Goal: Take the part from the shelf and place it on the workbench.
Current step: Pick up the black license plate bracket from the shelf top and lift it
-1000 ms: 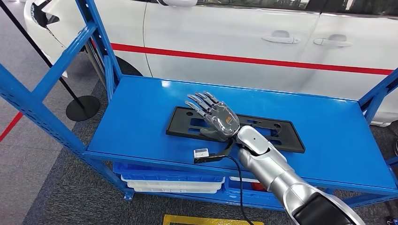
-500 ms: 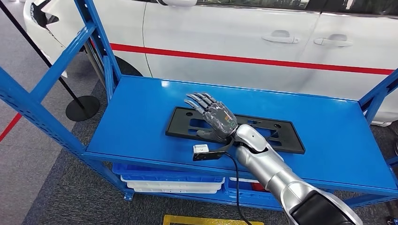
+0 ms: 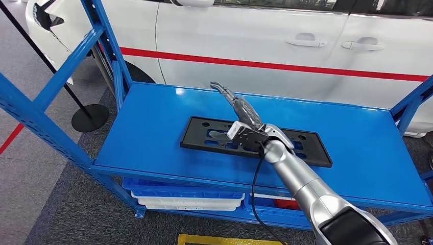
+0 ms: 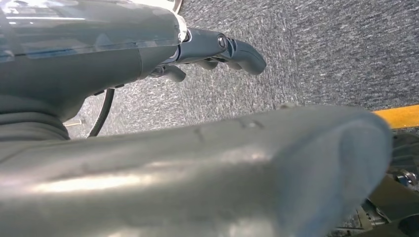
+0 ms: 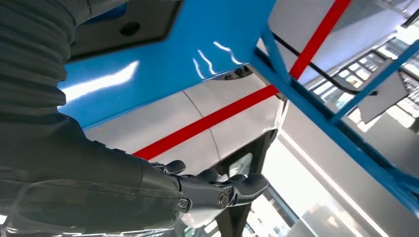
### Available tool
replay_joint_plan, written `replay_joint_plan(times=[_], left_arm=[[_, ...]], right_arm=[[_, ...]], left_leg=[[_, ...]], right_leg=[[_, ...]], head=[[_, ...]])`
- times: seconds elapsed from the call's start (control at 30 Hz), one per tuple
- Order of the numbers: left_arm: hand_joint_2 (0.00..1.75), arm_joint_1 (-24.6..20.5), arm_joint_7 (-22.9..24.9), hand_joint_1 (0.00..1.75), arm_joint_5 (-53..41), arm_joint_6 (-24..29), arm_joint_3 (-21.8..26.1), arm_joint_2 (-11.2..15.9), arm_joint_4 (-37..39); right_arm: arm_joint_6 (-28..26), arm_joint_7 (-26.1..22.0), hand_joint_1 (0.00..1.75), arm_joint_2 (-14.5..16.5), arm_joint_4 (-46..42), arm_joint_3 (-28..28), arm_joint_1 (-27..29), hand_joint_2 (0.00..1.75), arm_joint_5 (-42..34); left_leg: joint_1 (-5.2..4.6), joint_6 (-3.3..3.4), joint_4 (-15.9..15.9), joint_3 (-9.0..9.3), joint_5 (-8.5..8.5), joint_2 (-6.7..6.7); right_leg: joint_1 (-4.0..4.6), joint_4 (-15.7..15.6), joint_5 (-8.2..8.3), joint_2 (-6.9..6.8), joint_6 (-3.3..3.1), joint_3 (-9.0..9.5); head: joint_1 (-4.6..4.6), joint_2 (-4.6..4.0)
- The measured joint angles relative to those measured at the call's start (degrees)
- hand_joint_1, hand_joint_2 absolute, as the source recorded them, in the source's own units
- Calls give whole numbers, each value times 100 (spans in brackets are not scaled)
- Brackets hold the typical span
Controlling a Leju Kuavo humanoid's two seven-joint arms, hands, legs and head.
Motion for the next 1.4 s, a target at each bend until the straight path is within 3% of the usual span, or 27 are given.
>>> replay_joint_plan(times=[0.33, 0.73, 1.4], left_arm=[[0, -4, -9, 0, -101, -24, 2, 3, 0], [0, -14, 27, 0, -106, -50, 2, 4, 0], [0, -14, 29, 0, -107, -51, 2, 4, 0]], right_arm=[[231, -11, 0, -278, -367, 37, 141, 175, 737], [-283, 98, 0, -314, -361, 656, 293, 175, 2012], [-404, 316, 0, -263, -466, 1055, 608, 175, 2304]], left_leg=[[0, -3, 0, 6, -3, 1], [1, -4, -1, 13, -11, 1], [1, -3, -1, 31, -20, 1]], right_leg=[[1, 0, -1, 4, -1, 4], [1, 0, -11, 3, -4, 14], [1, 0, -21, 3, -3, 32]], head=[[0, 0], [0, 0], [0, 0]])
